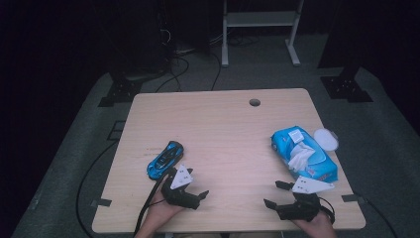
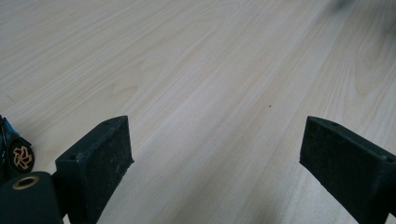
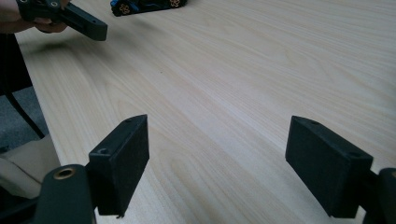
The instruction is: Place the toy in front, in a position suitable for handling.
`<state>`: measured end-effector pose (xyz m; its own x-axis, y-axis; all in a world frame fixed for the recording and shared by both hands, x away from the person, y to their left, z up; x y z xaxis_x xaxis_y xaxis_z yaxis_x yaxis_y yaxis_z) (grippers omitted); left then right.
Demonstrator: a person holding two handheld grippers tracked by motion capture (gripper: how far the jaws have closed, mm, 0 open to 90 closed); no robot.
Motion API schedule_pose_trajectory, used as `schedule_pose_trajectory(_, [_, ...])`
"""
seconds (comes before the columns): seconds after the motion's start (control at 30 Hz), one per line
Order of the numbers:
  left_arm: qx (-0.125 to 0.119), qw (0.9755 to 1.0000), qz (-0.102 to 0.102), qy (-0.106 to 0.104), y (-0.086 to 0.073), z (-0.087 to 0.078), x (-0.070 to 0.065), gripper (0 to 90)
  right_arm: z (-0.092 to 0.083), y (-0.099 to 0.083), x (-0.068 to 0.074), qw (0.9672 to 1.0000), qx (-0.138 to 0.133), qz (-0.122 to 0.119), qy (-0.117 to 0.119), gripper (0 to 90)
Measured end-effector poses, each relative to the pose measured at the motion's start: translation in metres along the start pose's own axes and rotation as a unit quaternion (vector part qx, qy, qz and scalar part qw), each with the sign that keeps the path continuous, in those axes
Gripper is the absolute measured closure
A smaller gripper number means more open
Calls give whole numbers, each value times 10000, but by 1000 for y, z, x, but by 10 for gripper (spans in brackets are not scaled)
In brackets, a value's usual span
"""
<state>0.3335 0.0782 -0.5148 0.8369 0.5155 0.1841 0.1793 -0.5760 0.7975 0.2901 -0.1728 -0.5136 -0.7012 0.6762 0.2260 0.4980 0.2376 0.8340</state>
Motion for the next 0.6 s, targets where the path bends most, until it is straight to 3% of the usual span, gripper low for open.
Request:
schedule_pose_trajectory(0.17, [-12,10000,-8,61,-1,-2,2,78,1,0,-1,10000,-2,34,25,209])
schedule_pose_trajectory(0.27, [-57,9999,90,134,1,-6,7,79,2,0,1,10000,8,3,38,210])
schedule_pose_trajectory(0.37, [-162,9991,70,390,3,-14,20,79,4,0,5,10000,34,-37,69,209])
schedule_pose_trajectory(0.4, [-162,9991,70,390,3,-14,20,79,4,0,5,10000,47,-50,70,209])
schedule_pose_trajectory(0.47, [-236,9978,49,616,2,-22,34,79,6,0,6,9999,71,-87,69,208])
schedule_pose_trajectory(0.5, [-236,9978,49,616,2,-22,34,79,6,0,6,9999,71,-87,69,208])
schedule_pose_trajectory(0.6, [-261,9962,-49,832,-5,-32,52,78,7,0,9,9998,99,-151,89,208])
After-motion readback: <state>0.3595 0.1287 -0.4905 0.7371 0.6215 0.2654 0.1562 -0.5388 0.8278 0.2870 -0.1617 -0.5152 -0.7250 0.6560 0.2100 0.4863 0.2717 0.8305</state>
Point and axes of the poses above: each handheld gripper's, and its own axes: z roughly forward along the jaws, y roughly out of its top, x roughly to its left, the point moved 10 cm from there along z, roughly forward along the jaws, and after that the axes turned 7 degrees about z, right-handed, at the moved point
